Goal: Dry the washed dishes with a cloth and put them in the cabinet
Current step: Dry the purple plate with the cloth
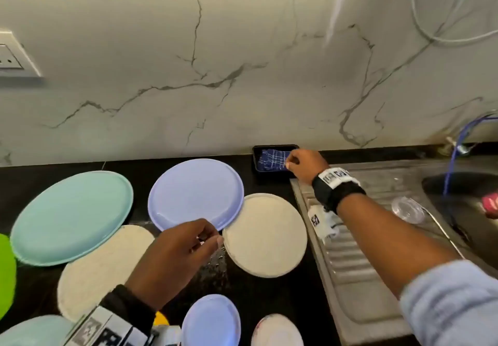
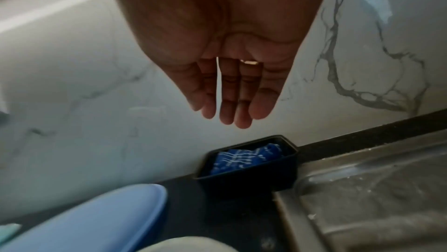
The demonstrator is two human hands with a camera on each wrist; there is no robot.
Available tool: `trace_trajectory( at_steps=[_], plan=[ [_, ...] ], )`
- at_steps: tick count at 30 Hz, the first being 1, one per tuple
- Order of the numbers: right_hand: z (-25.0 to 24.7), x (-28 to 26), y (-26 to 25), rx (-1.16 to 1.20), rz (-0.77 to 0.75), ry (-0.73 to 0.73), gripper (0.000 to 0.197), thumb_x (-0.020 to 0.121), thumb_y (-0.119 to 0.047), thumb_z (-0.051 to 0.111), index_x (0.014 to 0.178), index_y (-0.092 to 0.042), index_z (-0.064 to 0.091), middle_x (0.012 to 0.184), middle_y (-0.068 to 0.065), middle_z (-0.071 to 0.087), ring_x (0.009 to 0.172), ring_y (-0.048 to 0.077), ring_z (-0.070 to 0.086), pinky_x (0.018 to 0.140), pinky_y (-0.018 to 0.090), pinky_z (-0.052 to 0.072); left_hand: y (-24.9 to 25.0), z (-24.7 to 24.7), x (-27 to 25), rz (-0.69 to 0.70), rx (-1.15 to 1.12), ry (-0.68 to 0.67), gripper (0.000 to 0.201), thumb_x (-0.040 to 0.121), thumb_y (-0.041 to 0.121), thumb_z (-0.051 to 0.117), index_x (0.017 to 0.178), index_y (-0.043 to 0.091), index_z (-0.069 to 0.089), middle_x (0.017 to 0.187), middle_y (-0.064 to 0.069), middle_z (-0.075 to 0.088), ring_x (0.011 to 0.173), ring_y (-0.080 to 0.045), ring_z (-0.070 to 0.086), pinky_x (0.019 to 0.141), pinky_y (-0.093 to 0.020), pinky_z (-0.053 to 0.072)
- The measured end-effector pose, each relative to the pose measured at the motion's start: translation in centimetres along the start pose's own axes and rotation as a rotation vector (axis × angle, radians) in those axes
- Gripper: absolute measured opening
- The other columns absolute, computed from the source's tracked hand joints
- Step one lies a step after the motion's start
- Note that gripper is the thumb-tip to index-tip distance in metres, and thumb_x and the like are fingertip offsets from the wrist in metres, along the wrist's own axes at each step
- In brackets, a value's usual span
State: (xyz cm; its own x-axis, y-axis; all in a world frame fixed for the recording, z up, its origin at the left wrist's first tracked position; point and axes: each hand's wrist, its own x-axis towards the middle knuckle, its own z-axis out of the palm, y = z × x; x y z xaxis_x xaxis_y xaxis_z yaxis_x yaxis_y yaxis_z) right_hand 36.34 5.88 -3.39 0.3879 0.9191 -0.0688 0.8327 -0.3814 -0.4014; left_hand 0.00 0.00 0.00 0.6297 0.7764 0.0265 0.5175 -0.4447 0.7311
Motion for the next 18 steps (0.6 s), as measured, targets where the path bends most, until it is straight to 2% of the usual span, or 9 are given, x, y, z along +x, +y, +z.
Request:
trace_trajectory(
  at_steps=[3,6,9,12,18],
  plan=[
    [0.6,4.6,1.4,-0.057,0.089,-0.031,0.012,0.094,-0.014,0.056,0.096,-0.02,0.066,0.107,0.008,0.07,0.098,0.031,0.064,0.082,0.033,0.05,0.1,1.0,1.5,-0.029,0.029,0.001,0.012,0.095,0.038,0.065,0.085,0.032,0.064,0.075,0.021,0.064,0.066,-0.001,0.057,0.059,-0.016,0.041],
    [1.7,7.9,2.3,-0.117,0.135,-0.094,0.021,0.093,-0.008,0.056,0.109,-0.017,0.065,0.118,0.011,0.066,0.106,0.033,0.062,0.09,0.035,0.051,0.0,1.7,2.4,-0.081,0.059,-0.069,0.012,0.095,0.047,0.06,0.092,0.036,0.063,0.085,0.019,0.067,0.08,-0.003,0.062,0.065,-0.02,0.049],
    [3.0,10.7,3.4,-0.186,0.13,-0.138,0.03,0.092,-0.016,0.063,0.123,-0.016,0.061,0.127,0.013,0.063,0.112,0.035,0.061,0.093,0.036,0.05,-0.6,1.9,2.8,-0.119,0.068,-0.08,0.013,0.095,0.05,0.058,0.095,0.038,0.062,0.09,0.018,0.067,0.085,-0.005,0.062,0.069,-0.022,0.049],
    [4.0,12.6,3.8,-0.26,0.101,-0.202,0.049,0.086,-0.028,0.074,0.13,-0.014,0.058,0.13,0.013,0.062,0.114,0.034,0.061,0.096,0.037,0.05,-1.3,1.7,2.7,-0.155,0.083,-0.091,0.013,0.095,0.052,0.057,0.095,0.04,0.061,0.091,0.02,0.066,0.085,-0.005,0.062,0.067,-0.023,0.05],
    [4.1,14.2,3.4,-0.361,0.116,-0.259,0.057,0.075,-0.035,0.086,0.122,-0.012,0.063,0.12,0.012,0.067,0.108,0.033,0.064,0.092,0.037,0.053,-2.4,0.9,1.9,-0.215,0.071,-0.079,0.007,0.093,0.049,0.061,0.092,0.043,0.062,0.097,0.028,0.064,0.088,-0.002,0.062,0.069,-0.023,0.05]
  ],
)
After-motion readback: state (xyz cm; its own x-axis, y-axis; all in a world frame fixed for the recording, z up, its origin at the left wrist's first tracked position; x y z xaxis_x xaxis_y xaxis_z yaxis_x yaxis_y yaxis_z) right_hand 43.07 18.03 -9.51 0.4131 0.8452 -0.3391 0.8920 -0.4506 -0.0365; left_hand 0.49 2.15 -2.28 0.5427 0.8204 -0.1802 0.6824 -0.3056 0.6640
